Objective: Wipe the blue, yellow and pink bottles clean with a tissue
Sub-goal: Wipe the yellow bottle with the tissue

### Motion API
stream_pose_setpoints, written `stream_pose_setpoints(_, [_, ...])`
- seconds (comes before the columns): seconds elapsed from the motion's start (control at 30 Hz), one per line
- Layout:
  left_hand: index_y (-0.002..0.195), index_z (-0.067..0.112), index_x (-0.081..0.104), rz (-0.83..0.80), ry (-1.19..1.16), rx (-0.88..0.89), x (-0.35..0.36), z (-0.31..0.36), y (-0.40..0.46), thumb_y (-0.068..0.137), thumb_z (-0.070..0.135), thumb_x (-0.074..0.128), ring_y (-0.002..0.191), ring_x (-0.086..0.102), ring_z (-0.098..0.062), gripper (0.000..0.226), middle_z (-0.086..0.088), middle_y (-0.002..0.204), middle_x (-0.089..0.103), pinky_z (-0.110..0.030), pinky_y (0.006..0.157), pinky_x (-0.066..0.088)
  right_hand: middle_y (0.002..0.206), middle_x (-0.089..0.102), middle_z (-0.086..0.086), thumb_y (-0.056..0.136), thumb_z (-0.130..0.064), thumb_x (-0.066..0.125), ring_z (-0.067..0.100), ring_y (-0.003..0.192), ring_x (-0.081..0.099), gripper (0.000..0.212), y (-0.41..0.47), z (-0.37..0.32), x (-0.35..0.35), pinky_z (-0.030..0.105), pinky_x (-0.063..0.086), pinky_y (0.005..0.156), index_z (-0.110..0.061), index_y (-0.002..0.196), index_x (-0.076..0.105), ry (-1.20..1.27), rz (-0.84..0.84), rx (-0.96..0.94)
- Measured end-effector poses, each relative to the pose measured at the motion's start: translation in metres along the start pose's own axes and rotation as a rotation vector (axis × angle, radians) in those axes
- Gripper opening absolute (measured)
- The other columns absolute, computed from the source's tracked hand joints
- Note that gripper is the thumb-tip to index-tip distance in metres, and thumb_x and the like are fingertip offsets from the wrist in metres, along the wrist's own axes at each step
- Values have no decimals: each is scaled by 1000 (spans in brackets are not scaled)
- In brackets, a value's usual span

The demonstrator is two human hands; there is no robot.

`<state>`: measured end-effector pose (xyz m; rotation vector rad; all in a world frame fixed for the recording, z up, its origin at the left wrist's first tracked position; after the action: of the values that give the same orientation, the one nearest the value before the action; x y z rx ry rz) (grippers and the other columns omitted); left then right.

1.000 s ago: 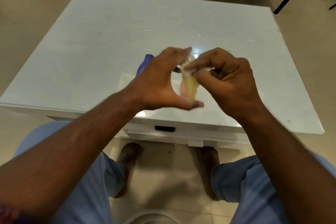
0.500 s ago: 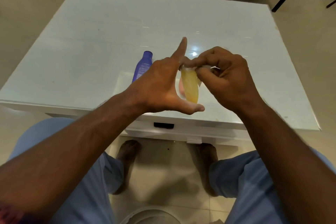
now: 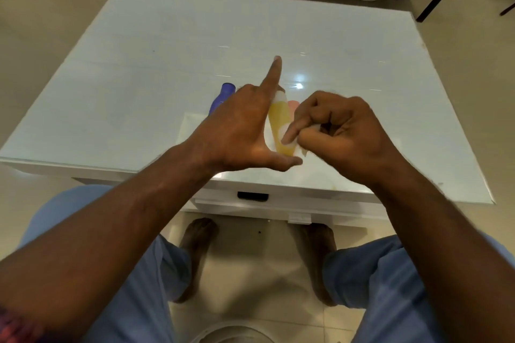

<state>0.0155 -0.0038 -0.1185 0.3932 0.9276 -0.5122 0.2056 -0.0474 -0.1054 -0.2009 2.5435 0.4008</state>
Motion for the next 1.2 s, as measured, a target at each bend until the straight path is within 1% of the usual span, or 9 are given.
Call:
stream_pose_setpoints(0.23, [160,24,-12,-29,151,66,4,10,-1,62,78,76,130,47,-15,142,1,152,45,-28,97,44,95,71,-2,87,-7,62,3,90,68,29,5,3,3,11,51,72,-29,95,80,-7,202,18])
stream_pose_setpoints(0.4, [160,19,-9,37,177,0,-7,-7,6,56,82,75,122,52,-21,148,-4,149,49,-39,96,53,88,69,-9,80,-27,63,12,87,68,23,-4,3,5,24,57,68,-29,88,85,-32,-65,61])
stream_pose_setpoints(0.5, [160,21,-9,1,155,-29,-4,-9,7,57,79,78,126,49,-21,147,-2,152,45,-37,100,49,88,73,-10,81,-23,62,9,85,70,23,-3,2,6,23,57,70,-31,85,84,-8,17,88])
stream_pose_setpoints(0.6, [160,23,-7,-5,112,-14,-2,-7,7,58,77,78,128,46,-19,143,1,153,43,-41,102,48,97,80,-7,86,-19,63,12,92,75,24,3,5,3,34,64,82,-24,97,84,145,233,249])
stream_pose_setpoints(0.67, [161,24,-4,13,99,6,-2,-5,8,60,77,78,130,45,-18,140,2,154,42,-43,104,48,100,81,-3,90,-26,74,18,94,76,19,5,10,3,44,64,89,-21,107,81,216,198,366])
stream_pose_setpoints(0.83, [161,23,5,101,-19,44,0,-5,8,62,71,80,136,38,-15,133,8,156,38,-44,108,45,110,80,12,89,-17,82,29,105,77,31,5,14,7,47,61,100,-6,117,76,447,127,494])
stream_pose_setpoints(1.07, [160,24,13,223,-216,-10,2,-4,8,61,72,80,138,39,-10,128,8,160,30,-33,110,45,122,74,21,94,-4,71,34,109,74,29,11,5,7,36,62,88,5,122,71,899,222,613])
stream_pose_setpoints(1.13, [160,23,13,200,-212,-15,0,-5,8,62,71,81,137,42,-10,128,7,159,32,-29,108,45,120,76,16,94,-7,72,33,110,74,29,10,6,6,37,62,90,0,123,72,788,222,577])
stream_pose_setpoints(1.2, [160,23,11,143,-162,-2,-2,-6,7,63,68,82,138,41,-10,129,6,159,33,-28,108,44,112,78,6,93,-15,77,22,104,76,26,5,8,1,32,62,89,-11,119,75,326,268,379])
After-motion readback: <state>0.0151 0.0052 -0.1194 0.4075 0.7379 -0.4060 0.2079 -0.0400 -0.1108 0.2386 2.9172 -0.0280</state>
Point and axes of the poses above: each hand's wrist, its own y-axis towards the middle knuckle, its own x-axis out of the palm, z = x × y, the point moved 1 cm from there along y, towards the middle knuckle
